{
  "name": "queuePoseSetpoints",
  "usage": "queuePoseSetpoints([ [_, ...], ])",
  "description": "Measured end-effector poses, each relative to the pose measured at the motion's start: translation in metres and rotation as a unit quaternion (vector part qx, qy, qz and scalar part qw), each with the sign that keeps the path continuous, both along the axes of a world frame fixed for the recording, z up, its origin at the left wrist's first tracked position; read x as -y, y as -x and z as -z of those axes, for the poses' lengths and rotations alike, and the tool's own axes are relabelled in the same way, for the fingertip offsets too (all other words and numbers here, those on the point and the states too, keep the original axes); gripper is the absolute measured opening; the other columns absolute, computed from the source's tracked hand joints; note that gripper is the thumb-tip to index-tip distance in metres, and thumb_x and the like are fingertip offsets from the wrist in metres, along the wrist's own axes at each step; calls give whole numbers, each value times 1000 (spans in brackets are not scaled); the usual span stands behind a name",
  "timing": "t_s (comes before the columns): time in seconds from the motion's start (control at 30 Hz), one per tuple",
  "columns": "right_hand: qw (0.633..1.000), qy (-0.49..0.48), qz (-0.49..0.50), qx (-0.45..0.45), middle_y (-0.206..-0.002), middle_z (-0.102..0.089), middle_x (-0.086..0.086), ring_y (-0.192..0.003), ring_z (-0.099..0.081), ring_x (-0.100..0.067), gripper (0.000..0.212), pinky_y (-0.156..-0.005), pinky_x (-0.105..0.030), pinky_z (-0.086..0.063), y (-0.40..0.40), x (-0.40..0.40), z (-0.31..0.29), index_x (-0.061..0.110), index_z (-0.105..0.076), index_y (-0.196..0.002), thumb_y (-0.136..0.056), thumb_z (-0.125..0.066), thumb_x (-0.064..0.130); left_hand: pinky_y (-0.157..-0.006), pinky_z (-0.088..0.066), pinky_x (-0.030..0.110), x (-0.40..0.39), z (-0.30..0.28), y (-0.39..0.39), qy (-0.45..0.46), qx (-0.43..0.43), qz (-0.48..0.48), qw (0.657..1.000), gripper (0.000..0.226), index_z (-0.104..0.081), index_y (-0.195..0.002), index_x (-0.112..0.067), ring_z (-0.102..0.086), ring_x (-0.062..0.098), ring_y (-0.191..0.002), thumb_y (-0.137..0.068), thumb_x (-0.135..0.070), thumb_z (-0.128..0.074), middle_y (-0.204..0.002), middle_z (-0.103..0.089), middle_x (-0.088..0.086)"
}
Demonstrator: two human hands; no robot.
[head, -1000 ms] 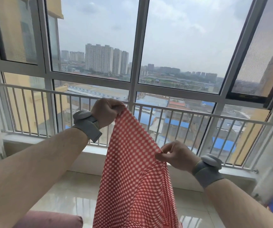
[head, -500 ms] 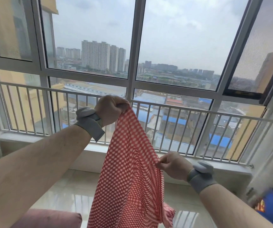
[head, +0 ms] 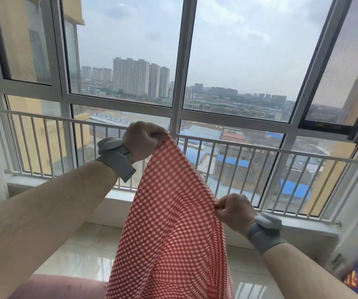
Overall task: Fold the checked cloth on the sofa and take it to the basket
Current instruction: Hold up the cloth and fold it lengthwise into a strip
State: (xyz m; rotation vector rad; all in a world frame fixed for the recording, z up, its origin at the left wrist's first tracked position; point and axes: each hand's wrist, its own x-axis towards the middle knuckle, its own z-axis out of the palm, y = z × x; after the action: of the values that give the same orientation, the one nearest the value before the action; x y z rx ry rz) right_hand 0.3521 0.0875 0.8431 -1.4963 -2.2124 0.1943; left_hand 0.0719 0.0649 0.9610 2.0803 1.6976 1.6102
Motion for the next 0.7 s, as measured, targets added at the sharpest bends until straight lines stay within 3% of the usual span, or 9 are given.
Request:
queuePoseSetpoints([
  [0.13, 997, 57, 25, -37, -59, -71, 9, -58, -64, -8, 13, -59, -25, -52, -1, -3, 8, 28, -77, -69, -72, -67, 37, -85, -53, 28, 3, -3, 1, -2, 16, -7, 1000, 18, -74, -102, -8, -64, 15, -79, -87, -12, -64, -93, -74, 8],
  [0.23, 995, 79, 33, -53, -59, -71, 6, -59, -65, -12, 15, -54, -23, -47, -2, -5, 20, 26, -78, -67, -73, -69, 37, -84, -53, 27, 5, -3, 3, 3, 14, -5, 1000, 18, -74, -102, -8, -63, 15, -77, -87, -12, -64, -91, -73, 7],
  [0.5, 985, 80, 26, -151, -61, -69, 13, -64, -65, -7, 18, -63, -26, -53, -11, -4, 20, 31, -70, -58, -72, -80, 28, -77, -49, 21, 6, 9, 16, 14, 27, -25, 999, 16, -75, -98, -9, -61, 10, -69, -86, -13, -65, -79, -67, -4],
  [0.6, 983, 78, 12, -165, -72, -73, 7, -72, -69, -10, 10, -72, -30, -57, -17, -3, 19, 28, -69, -72, -75, -78, 25, -74, -52, 21, 4, 19, 27, 26, 51, -32, 998, 17, -74, -101, -7, -63, 14, -72, -87, -12, -65, -84, -69, 0],
  [0.7, 983, 85, 11, -160, -78, -74, 14, -76, -69, -4, 7, -75, -21, -53, -22, -5, 17, 32, -71, -85, -80, -75, 30, -73, -55, 23, 1, 34, 36, 61, 65, -31, 996, 17, -74, -100, -8, -66, 14, -73, -86, -13, -65, -83, -71, 3],
])
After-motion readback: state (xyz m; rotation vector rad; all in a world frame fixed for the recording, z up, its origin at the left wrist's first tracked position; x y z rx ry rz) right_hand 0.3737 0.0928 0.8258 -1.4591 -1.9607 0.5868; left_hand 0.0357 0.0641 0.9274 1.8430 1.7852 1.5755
